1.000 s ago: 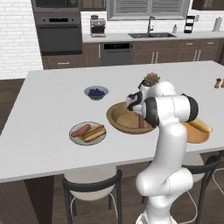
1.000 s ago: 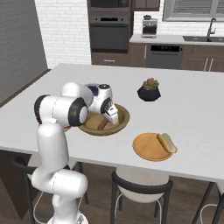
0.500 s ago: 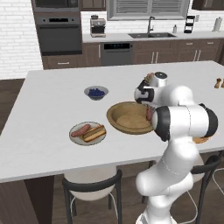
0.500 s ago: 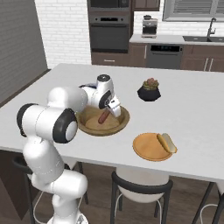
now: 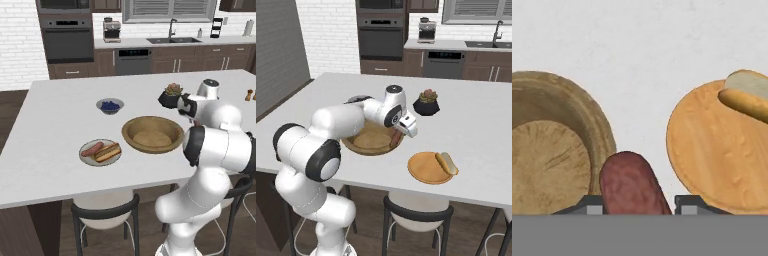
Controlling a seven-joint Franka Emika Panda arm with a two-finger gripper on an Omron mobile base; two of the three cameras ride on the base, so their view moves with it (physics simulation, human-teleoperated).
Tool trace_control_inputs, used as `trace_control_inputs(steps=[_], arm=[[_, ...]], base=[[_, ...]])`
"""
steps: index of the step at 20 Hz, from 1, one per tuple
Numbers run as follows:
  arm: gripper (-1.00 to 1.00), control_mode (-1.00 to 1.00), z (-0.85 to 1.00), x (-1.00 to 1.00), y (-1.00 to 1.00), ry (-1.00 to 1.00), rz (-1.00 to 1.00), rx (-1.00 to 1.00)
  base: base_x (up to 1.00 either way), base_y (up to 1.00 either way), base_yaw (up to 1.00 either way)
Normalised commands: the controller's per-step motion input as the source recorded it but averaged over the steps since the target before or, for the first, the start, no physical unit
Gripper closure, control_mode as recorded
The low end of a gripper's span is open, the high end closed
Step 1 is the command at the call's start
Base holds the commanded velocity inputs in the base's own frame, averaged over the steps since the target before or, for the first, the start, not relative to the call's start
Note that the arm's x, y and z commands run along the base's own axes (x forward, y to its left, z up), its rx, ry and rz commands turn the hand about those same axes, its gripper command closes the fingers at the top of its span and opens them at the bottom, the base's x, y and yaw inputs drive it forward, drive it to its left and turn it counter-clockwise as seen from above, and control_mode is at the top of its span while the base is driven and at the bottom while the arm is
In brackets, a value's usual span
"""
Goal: Place one bun and one sausage from the bowl on each plate.
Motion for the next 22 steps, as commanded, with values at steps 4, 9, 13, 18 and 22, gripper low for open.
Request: trace_control_inputs(steps=[4, 9, 13, 18, 22], arm=[[1.0, -1.0, -0.24, -0.51, -0.94, 0.07, 0.26, -0.14], [1.0, -1.0, -0.51, -0.56, -0.55, 0.0, 0.32, -0.11], [1.0, -1.0, -0.47, -0.61, -0.07, -0.02, 0.24, -0.12], [1.0, -1.0, -0.11, 0.36, 0.0, -0.01, 0.14, -0.08], [1.0, -1.0, -0.06, 0.81, 0.0, 0.02, 0.13, -0.06]], base=[[0.0, 0.0, 0.0], [0.0, 0.0, 0.0], [0.0, 0.0, 0.0], [0.0, 0.0, 0.0], [0.0, 0.0, 0.0]])
